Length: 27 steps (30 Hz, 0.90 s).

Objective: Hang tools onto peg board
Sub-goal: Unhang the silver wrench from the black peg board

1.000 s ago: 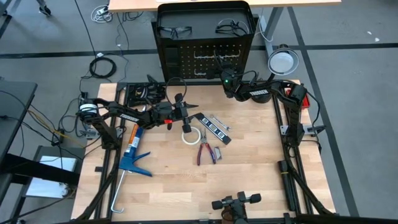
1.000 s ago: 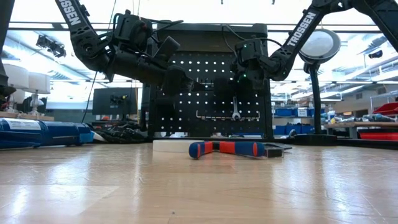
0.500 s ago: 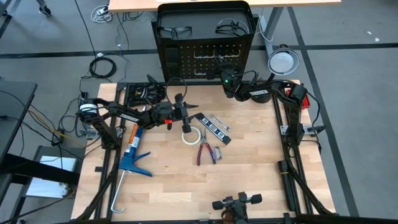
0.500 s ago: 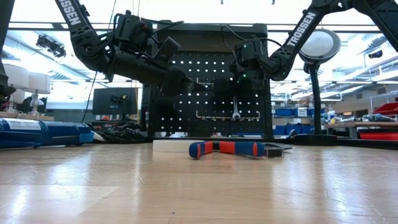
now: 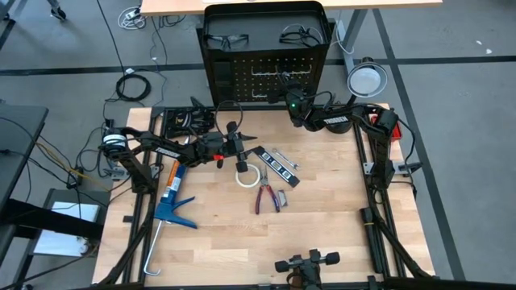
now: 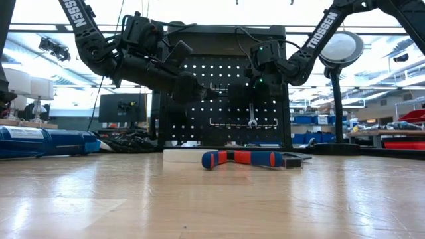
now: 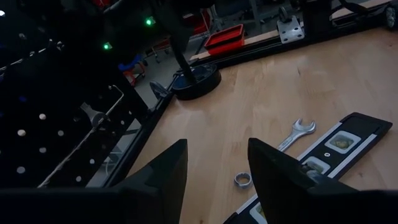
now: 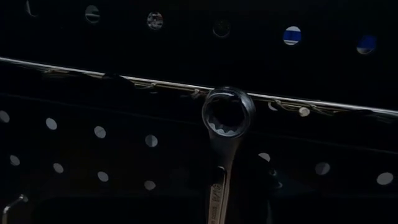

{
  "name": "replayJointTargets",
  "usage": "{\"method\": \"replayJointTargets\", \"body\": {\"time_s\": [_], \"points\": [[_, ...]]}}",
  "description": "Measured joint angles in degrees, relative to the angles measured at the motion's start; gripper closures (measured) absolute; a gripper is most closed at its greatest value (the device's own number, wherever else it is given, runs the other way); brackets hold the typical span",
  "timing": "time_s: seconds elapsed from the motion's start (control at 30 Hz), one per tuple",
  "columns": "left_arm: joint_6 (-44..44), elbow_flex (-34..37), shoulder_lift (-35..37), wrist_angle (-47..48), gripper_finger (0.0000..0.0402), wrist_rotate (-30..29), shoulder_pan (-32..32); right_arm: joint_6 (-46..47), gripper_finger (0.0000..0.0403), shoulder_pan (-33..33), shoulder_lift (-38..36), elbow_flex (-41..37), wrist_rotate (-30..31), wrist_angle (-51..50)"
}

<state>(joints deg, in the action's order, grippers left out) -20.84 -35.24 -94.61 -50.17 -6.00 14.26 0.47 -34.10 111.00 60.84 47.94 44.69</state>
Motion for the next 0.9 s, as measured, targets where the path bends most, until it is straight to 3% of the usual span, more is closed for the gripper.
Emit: {"method": "replayJointTargets", "body": {"time_s": [0.9], "points": [[-0.4,0.0,0.0,0.3,0.0229,0.0,0.0,-0.7,0.0350,2.7,-0.1,0.0,4.0,-0.9]]}}
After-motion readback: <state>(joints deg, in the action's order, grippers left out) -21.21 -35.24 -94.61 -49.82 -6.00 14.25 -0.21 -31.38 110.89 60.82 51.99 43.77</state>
